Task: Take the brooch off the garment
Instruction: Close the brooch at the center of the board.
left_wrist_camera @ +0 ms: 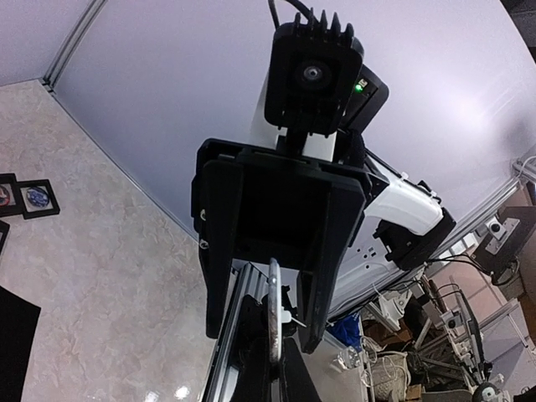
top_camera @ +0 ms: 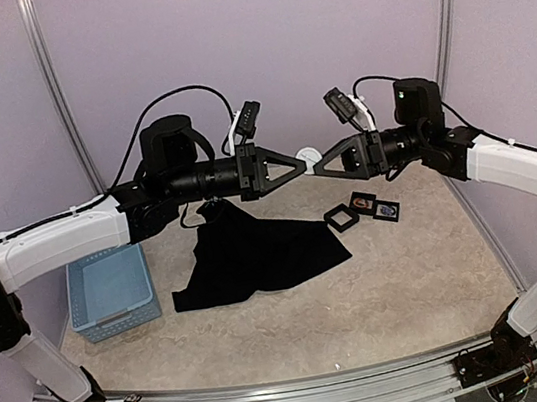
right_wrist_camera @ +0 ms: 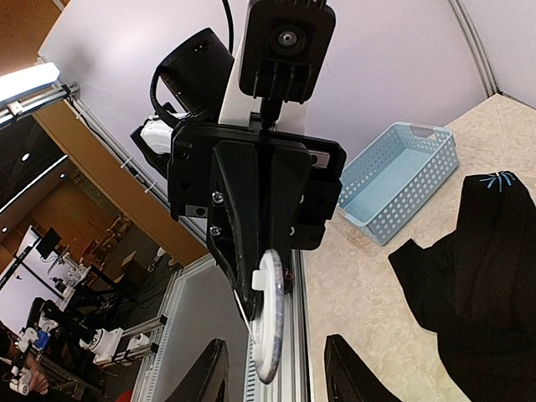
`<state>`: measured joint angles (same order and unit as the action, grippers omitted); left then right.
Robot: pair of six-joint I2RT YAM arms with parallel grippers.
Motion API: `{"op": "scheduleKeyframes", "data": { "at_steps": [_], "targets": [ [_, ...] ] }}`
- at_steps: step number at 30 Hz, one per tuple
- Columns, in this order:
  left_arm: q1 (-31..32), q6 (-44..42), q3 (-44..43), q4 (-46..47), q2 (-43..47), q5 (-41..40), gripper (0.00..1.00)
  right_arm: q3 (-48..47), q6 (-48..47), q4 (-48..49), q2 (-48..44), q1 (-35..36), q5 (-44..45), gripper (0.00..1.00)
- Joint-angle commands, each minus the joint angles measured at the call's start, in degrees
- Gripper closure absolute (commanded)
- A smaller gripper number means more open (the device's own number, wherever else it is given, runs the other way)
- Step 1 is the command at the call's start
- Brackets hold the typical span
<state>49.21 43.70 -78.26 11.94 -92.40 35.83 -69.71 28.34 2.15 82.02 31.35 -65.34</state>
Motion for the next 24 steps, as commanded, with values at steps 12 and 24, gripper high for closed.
{"op": "scheduleKeyframes", "data": {
  "at_steps": [12, 24],
  "targets": [
    [-0.1, 0.1, -1.9, -2.5, -1.7, 2.6, 1.0, -1.1, 0.8, 0.6, 1.1, 1.0, 0.8, 0.75],
    [-0.1, -0.3, -2.2, -2.5, -1.9, 2.9, 1.0, -1.2, 0.9, 0.3, 1.8, 1.1, 0.9, 0.9]
  ]
}}
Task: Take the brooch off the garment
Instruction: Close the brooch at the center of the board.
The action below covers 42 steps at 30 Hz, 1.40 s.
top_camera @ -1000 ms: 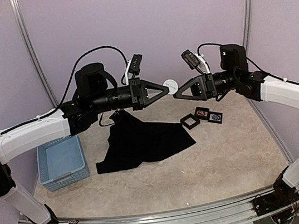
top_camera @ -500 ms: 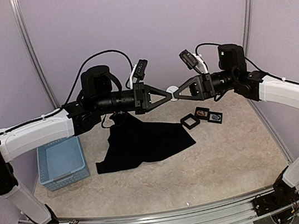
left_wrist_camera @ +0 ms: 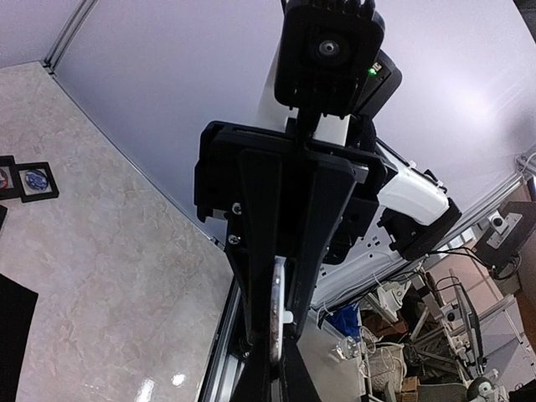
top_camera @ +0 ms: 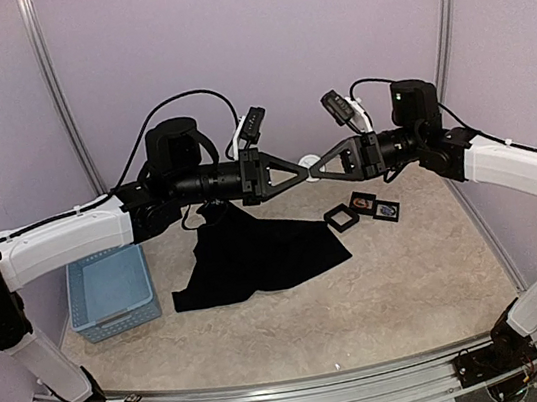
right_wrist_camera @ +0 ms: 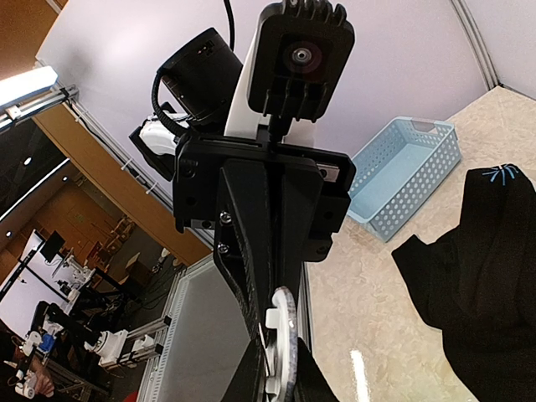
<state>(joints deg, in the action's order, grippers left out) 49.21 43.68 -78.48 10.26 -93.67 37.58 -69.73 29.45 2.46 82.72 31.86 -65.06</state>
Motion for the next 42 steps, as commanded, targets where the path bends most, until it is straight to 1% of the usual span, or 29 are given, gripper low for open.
{"op": "scheduleKeyframes", "data": {
  "at_steps": [1, 11, 17, 34, 42],
  "targets": [
    [-0.1, -0.2, -2.0, -0.8, -0.7, 1.3, 1.0, -1.2, -0.1, -0.2, 1.2, 0.6, 0.6, 0.9],
    [0.0, -0.4, -2.4, -1.1, -0.9, 1.4, 1.0, -1.6, 0.3, -1.1, 2.1, 0.5, 0.6, 0.95],
    [0.0, -0.6, -2.7, -1.4, -1.0, 1.5, 1.0, -3.0, -1.9, -5.9, 2.9, 0.6, 2.7, 0.96],
    [0.3, -1.0, -3.1, -2.4, -1.0, 1.2, 1.0, -4.9, -3.0, -14.2, 3.9, 0.4, 14.5, 1.0],
    [0.5, -1.1, -2.5, -2.5, -0.5, 0.4, 1.0, -3.3, -0.3, -13.3, 2.7, -0.3, 19.7, 1.0]
  ]
}}
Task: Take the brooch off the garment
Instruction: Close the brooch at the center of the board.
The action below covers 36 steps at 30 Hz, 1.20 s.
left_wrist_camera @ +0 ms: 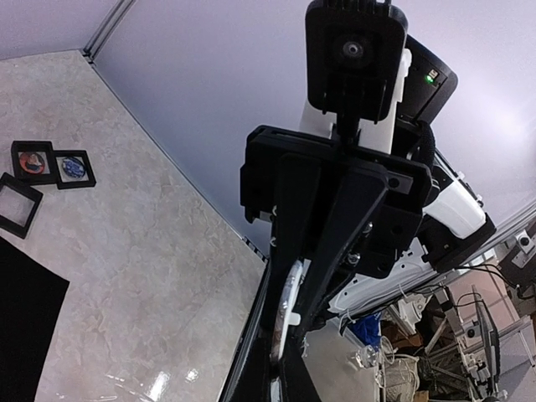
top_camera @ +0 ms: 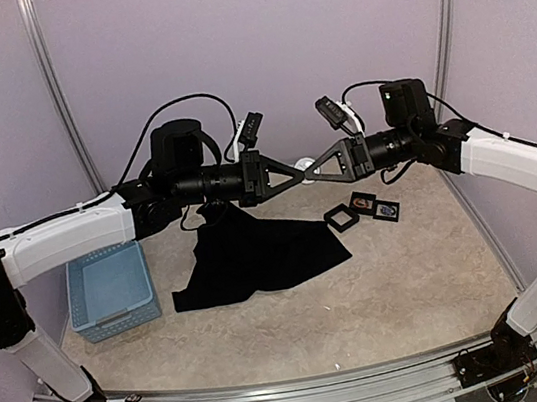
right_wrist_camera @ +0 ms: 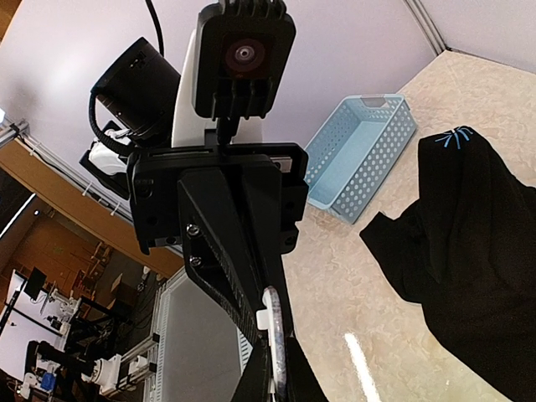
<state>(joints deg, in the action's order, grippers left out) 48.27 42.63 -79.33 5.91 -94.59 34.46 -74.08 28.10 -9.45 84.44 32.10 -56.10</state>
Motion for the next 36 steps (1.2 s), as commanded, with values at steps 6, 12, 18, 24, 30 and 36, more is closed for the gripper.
{"op": "scheduleKeyframes", "data": {
  "at_steps": [6, 12, 18, 24, 30, 36],
  "targets": [
    [1.6, 0.1, -1.2, 1.7, 0.9, 3.0, 1.0, 3.8, 4.6, 2.4, -1.0, -1.6, 13.2, 1.0],
    [1.5, 0.8, 0.4, 2.7, 1.6, 2.1, 1.0, 6.4, 6.4, 6.2, -3.1, -2.1, 14.3, 1.0],
    [1.3, 1.4, 1.0, 3.4, 1.9, 2.2, 1.0, 7.7, 8.3, 9.3, -4.1, -2.3, 15.0, 1.0],
    [1.2, 1.6, 1.6, 3.8, 2.2, 1.8, 1.0, 9.1, 10.1, 11.3, -5.3, -2.5, 17.3, 1.0],
    [1.0, 2.0, 2.4, 4.2, 2.6, 1.5, 1.0, 9.7, 10.4, 13.1, -5.6, -2.8, 16.2, 0.98],
    [0.9, 2.4, 2.4, 3.8, 2.4, 1.8, 1.0, 8.4, 9.0, 17.9, -5.4, -2.8, 6.0, 0.82]
  ]
}}
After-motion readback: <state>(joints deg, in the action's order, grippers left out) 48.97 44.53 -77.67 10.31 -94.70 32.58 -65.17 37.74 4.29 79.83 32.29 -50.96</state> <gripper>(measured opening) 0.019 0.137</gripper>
